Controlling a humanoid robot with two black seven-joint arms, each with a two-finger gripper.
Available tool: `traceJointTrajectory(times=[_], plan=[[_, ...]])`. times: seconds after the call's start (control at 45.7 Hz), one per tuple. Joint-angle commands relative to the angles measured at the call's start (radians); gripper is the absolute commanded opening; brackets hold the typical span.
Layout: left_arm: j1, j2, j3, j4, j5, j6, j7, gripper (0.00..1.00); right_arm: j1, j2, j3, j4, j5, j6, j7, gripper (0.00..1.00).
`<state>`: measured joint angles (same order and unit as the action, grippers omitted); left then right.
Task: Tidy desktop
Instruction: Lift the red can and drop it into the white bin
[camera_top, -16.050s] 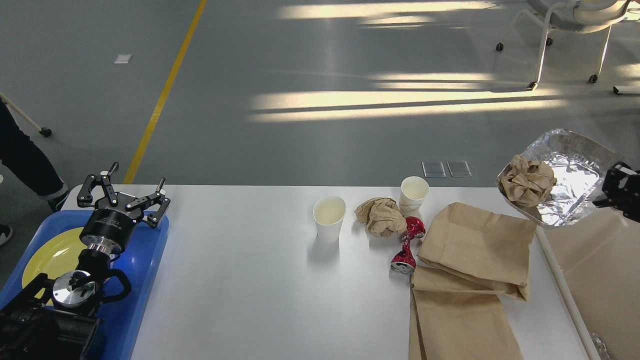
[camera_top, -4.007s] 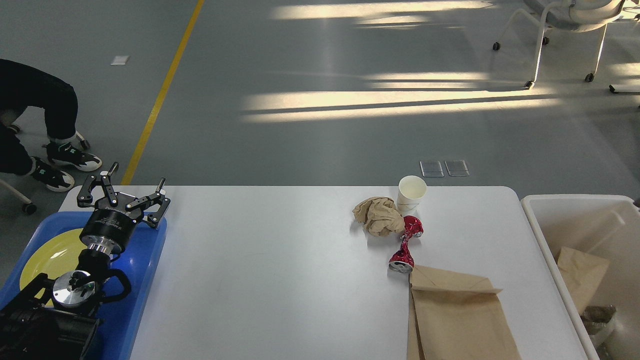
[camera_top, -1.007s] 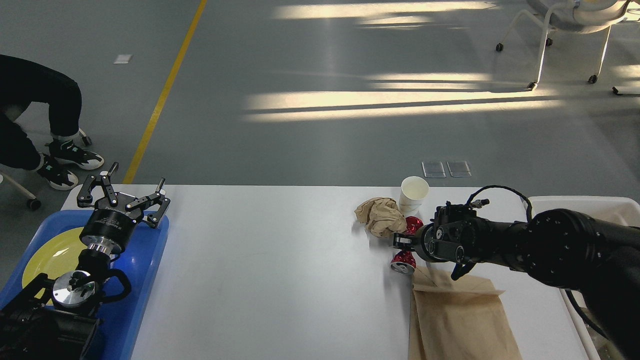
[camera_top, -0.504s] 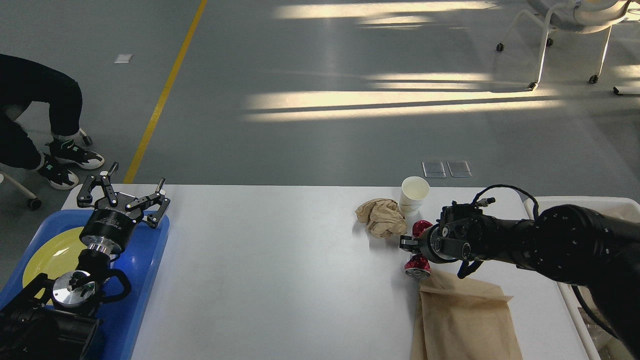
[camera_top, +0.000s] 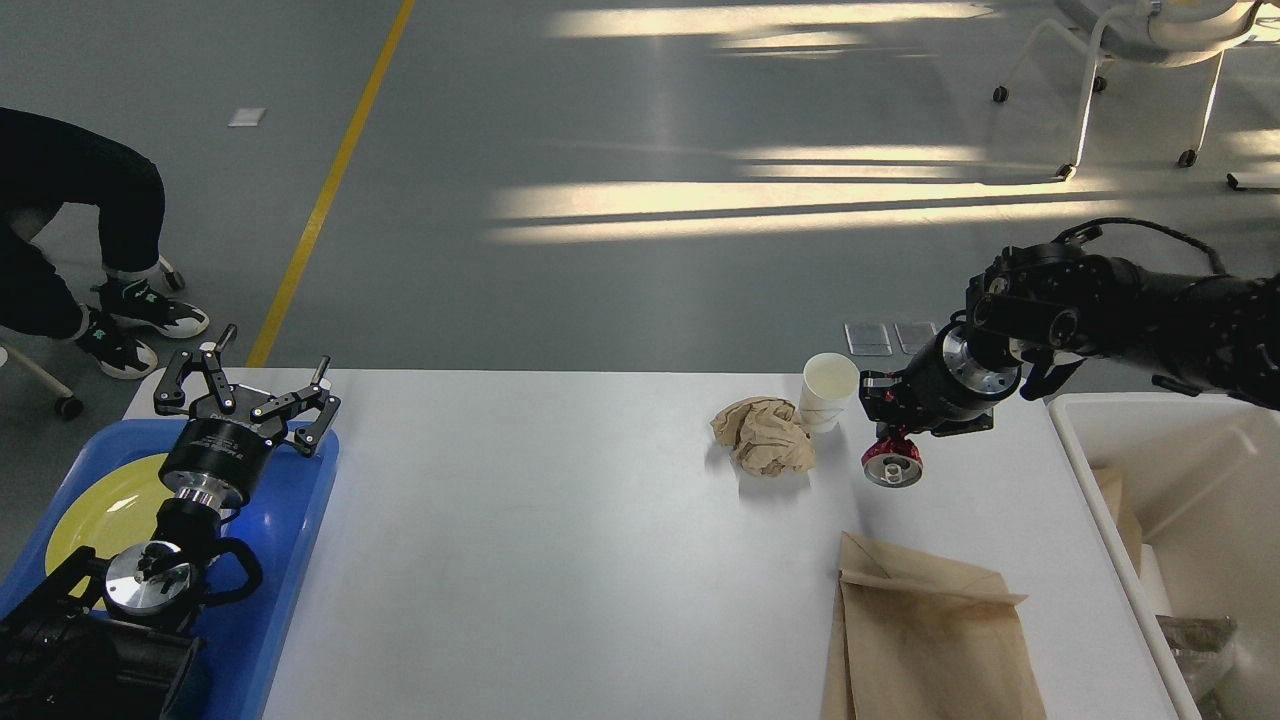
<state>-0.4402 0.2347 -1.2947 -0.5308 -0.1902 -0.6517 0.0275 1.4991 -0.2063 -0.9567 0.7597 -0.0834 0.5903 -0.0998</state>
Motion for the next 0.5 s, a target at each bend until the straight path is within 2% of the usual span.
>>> traceJointTrajectory(times=[0.0, 0.197, 0.482], plan=[[0.000, 0.000, 0.000, 0.000, 0.000, 0.000, -0.001, 0.96, 0.073, -0.068, 0.035, 0.056, 0.002, 0.019, -0.001, 0.00], [0.000, 0.000, 0.000, 0.000, 0.000, 0.000, 0.000, 0.96, 0.210, -0.162, 0.047, 0.125, 0.005, 0.078, -0.001, 0.00], [0.000, 0.000, 0.000, 0.000, 0.000, 0.000, 0.000, 0.96, 0.374, -0.303, 0.165, 0.127, 0.005, 0.229, -0.001, 0.00]])
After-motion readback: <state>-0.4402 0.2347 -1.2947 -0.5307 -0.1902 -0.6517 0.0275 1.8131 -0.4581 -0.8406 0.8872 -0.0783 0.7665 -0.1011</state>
